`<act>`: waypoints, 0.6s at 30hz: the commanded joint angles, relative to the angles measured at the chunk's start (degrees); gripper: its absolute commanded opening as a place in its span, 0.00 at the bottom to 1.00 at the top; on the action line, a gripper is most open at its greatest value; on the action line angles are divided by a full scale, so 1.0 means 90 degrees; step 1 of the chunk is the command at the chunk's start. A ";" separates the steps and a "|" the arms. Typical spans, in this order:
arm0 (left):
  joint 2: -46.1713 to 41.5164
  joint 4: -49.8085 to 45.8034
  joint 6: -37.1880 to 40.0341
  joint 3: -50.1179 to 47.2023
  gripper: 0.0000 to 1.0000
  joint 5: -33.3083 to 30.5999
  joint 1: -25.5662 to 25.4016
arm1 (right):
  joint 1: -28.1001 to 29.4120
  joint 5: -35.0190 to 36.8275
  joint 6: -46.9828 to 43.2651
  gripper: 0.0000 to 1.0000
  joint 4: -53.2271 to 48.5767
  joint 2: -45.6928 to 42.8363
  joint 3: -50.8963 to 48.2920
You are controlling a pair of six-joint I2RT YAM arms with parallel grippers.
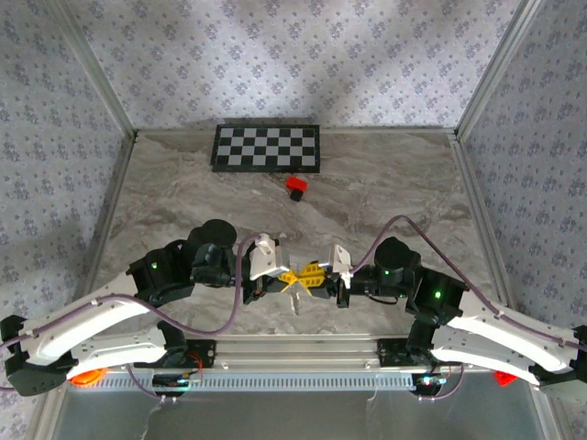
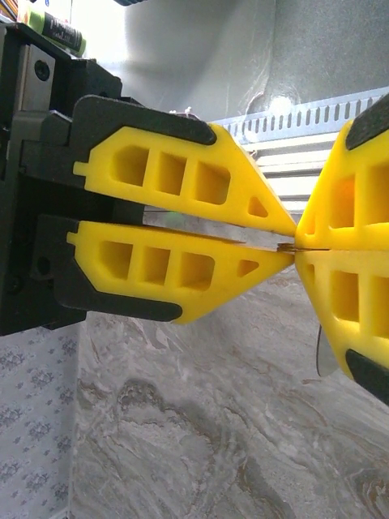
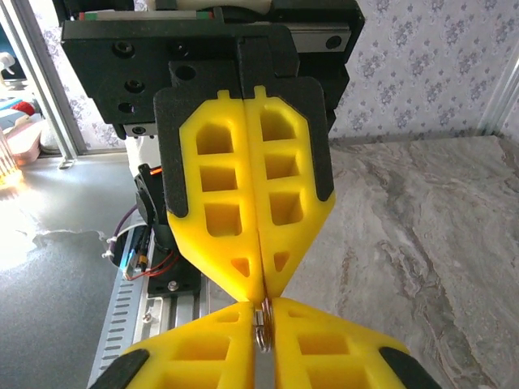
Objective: Put the keys on the keyring
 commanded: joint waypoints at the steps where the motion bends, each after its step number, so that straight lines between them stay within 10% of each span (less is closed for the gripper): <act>1: 0.0017 0.0327 0.0026 0.0272 0.00 0.0175 -0.0055 | 0.0048 0.0120 -0.0059 0.12 0.0149 0.0006 0.0032; 18: -0.0017 0.0425 -0.0013 0.0241 0.00 0.0229 -0.0065 | 0.0048 0.0151 0.0085 0.21 0.0050 -0.0218 -0.0028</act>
